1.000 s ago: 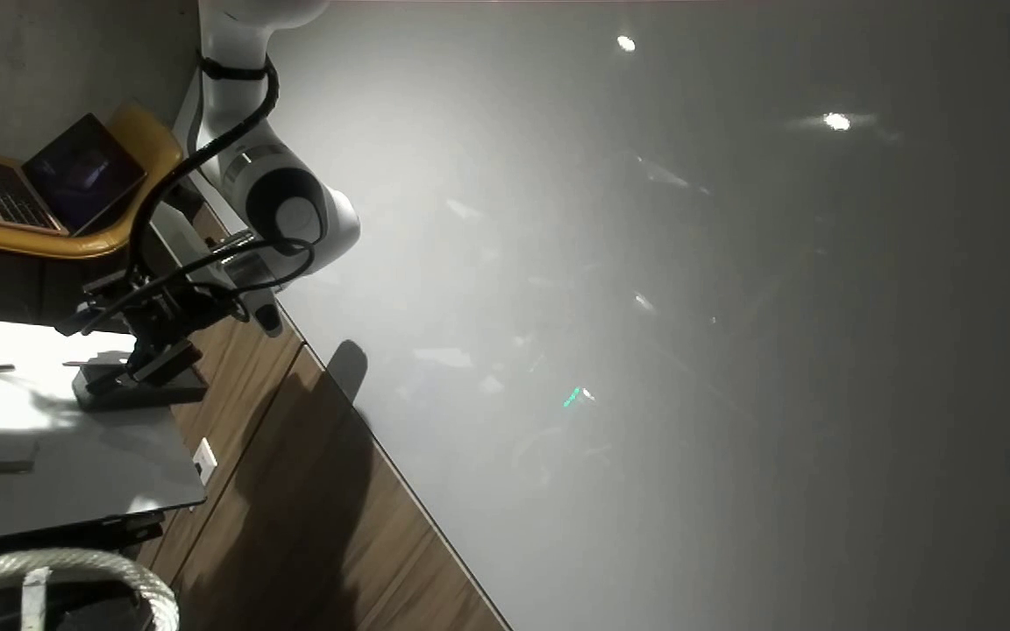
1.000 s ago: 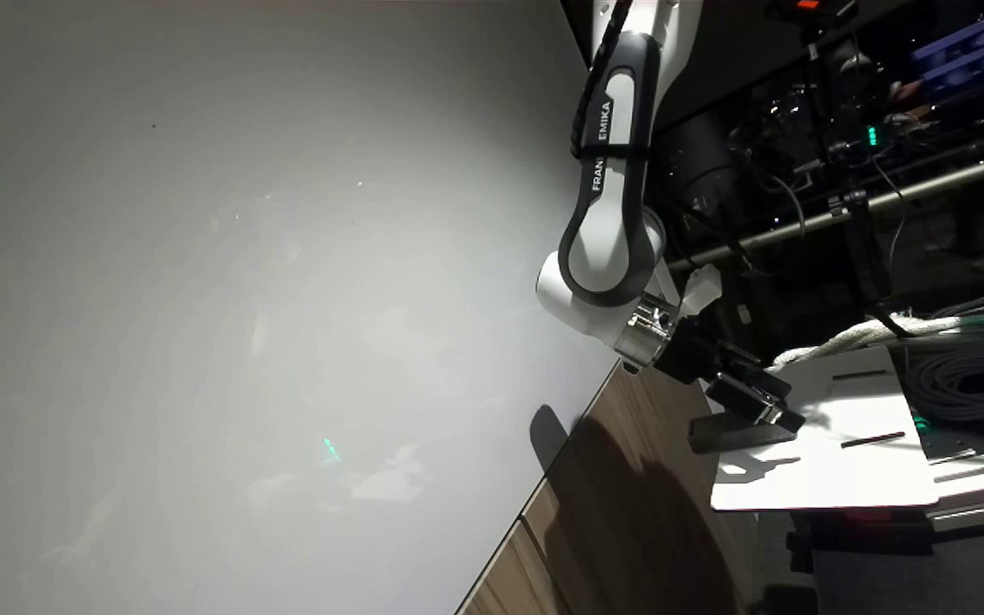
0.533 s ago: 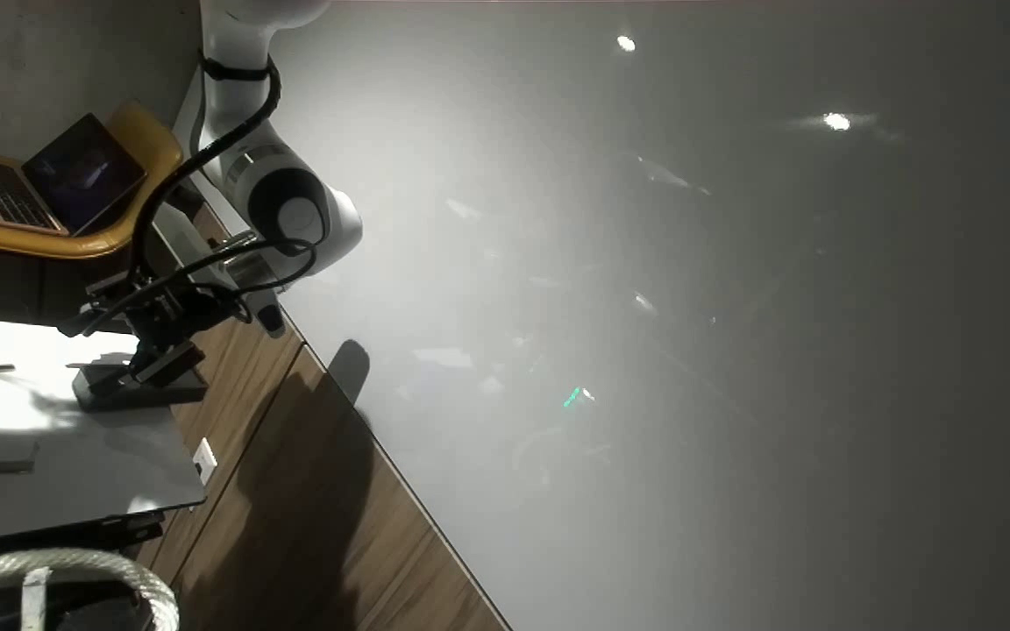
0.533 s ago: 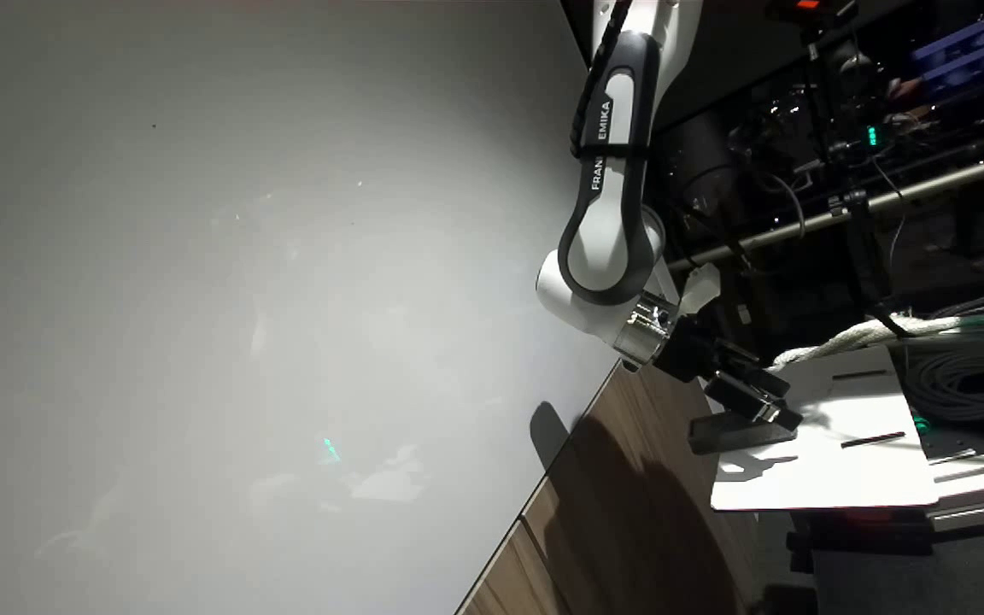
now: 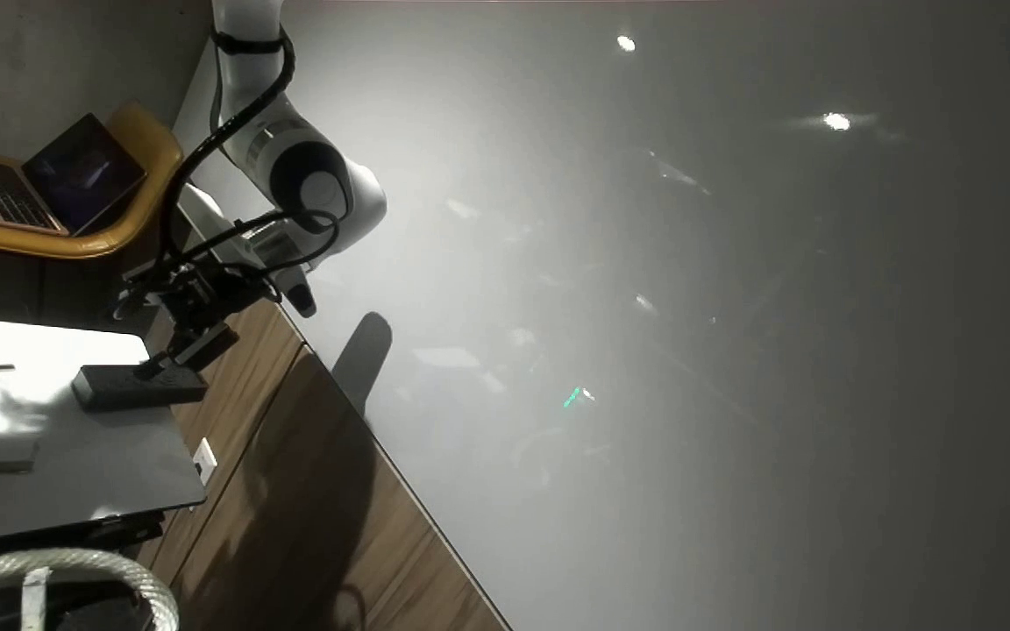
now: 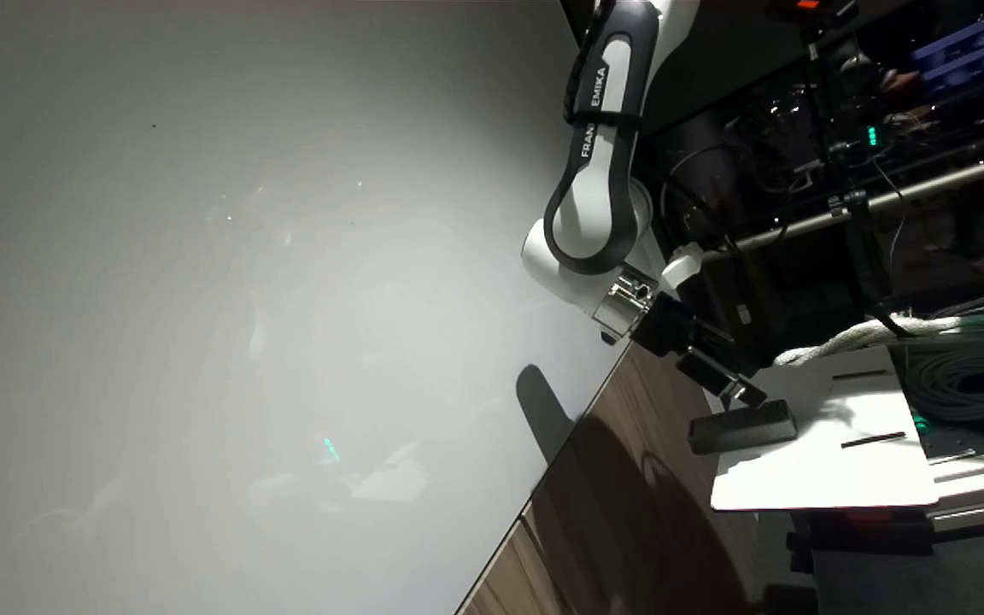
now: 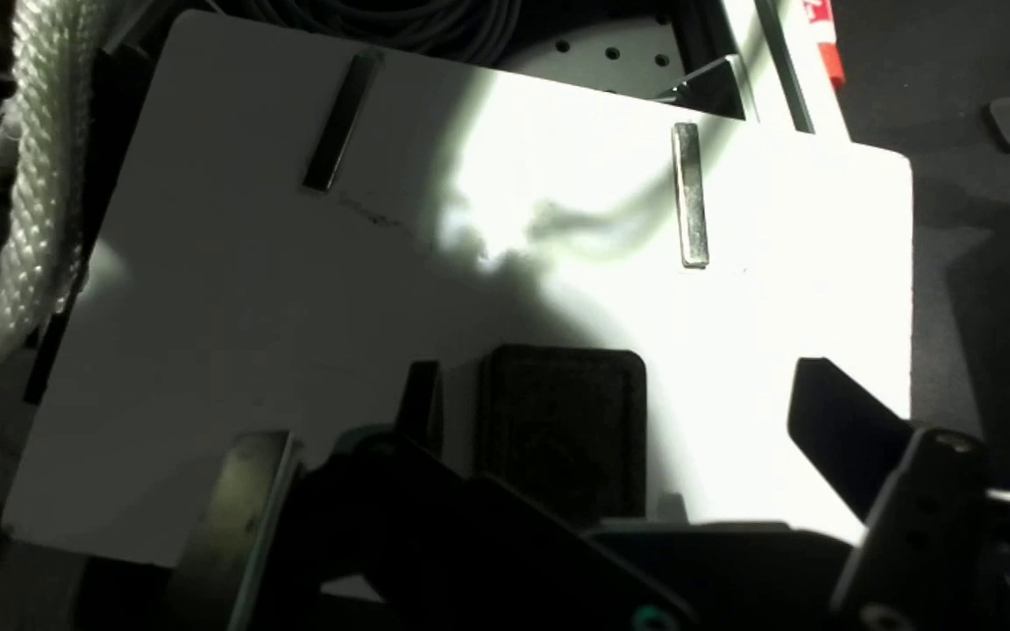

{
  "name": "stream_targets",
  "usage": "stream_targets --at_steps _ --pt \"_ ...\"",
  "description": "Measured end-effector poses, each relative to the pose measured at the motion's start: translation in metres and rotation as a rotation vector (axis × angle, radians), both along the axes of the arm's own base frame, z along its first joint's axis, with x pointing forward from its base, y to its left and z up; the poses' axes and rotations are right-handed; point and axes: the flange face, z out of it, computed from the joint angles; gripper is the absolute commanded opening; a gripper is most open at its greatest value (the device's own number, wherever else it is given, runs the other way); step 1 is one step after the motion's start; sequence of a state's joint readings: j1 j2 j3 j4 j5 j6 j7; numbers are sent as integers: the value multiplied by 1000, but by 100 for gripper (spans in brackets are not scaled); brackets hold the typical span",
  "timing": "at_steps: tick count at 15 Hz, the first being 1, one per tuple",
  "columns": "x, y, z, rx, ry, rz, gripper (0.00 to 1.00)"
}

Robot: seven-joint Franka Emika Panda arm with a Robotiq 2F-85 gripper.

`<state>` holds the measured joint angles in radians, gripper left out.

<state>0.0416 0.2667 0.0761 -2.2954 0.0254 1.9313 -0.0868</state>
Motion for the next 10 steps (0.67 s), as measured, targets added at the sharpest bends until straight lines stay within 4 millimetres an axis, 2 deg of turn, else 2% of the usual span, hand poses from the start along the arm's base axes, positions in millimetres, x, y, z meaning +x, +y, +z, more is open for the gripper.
stream_targets --at_steps 3,7,10 --pt "9 7 31 4 -70 13 100" --pt "18 22 83 10 -193 42 100" --pt "21 26 122 16 -300 50 100"
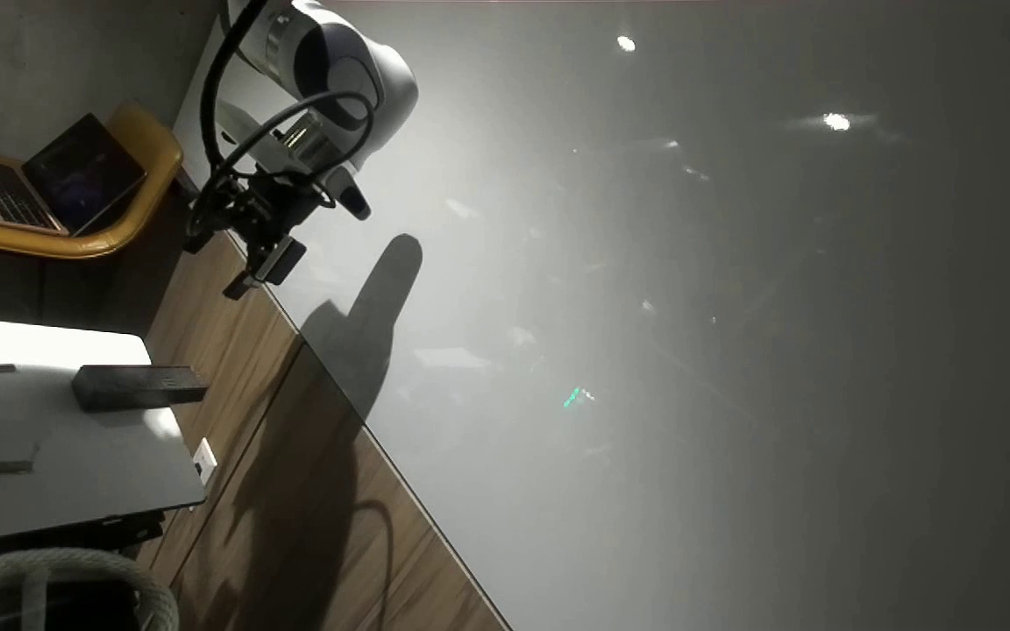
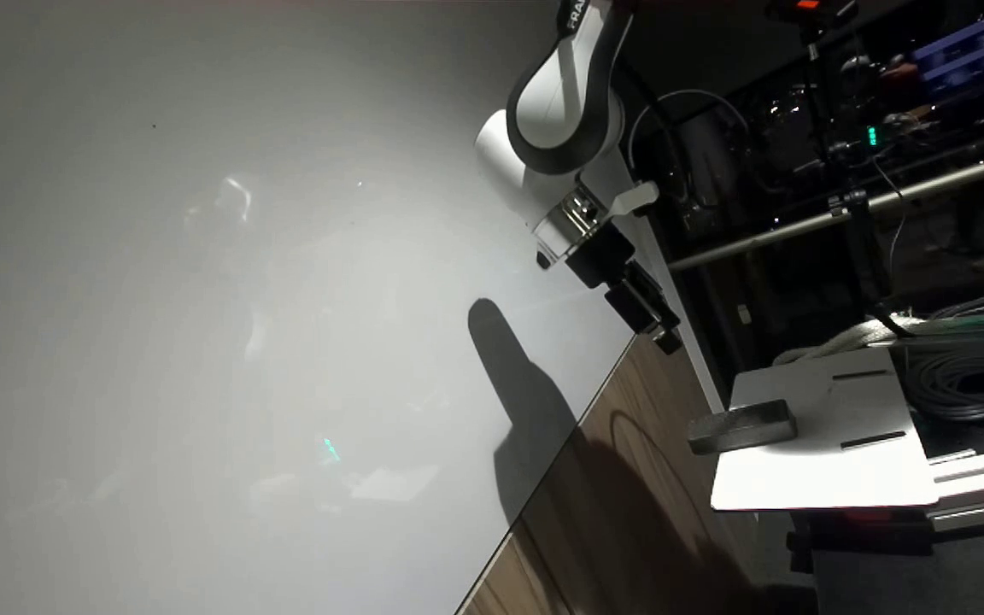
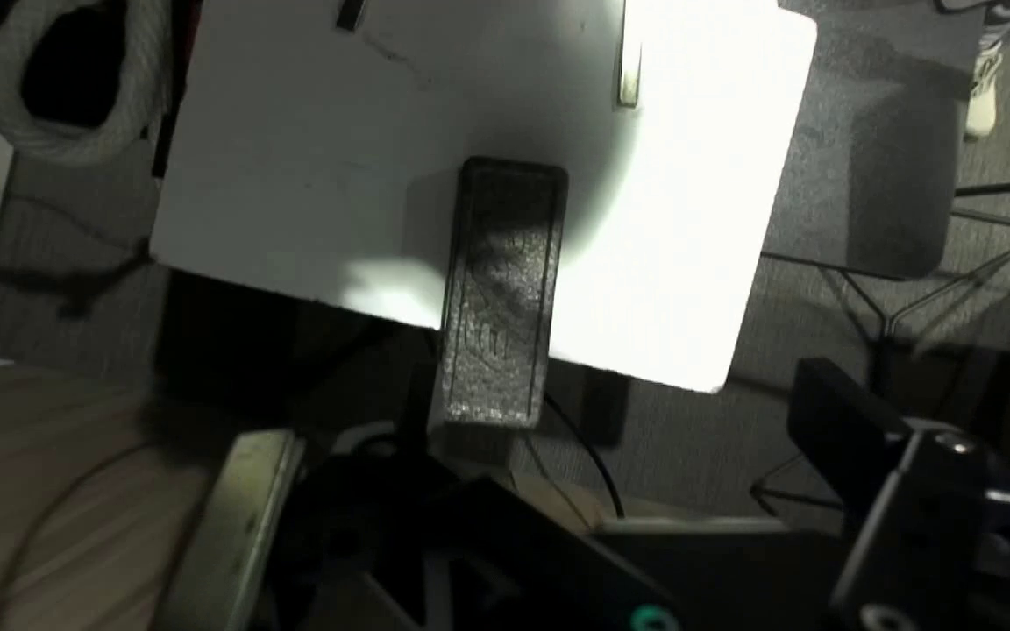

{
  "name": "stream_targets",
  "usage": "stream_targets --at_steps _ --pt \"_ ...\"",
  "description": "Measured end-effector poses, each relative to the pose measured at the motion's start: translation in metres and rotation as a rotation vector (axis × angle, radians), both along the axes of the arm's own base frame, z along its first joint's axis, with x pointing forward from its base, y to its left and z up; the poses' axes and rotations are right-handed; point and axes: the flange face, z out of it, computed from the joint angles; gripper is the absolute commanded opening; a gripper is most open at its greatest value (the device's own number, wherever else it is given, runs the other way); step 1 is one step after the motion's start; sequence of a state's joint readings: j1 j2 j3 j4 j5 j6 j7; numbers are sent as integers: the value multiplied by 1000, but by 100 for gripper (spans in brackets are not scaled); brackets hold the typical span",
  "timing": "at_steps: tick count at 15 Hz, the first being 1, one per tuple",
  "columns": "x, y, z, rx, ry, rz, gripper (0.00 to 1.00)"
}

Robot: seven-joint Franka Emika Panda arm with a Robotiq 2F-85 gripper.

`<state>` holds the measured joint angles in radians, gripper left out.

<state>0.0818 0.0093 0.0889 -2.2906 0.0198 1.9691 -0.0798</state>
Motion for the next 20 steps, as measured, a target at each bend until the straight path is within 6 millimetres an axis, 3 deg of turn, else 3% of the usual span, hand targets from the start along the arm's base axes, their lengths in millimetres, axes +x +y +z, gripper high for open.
stream_targets --at_steps 5,9,12,20 --pt "-5 5 54 12 -222 -5 100" --pt "-24 9 83 -8 -320 12 100" --pt "-41 8 91 -13 -342 14 100" --pt "-40 8 86 -14 -329 13 100"
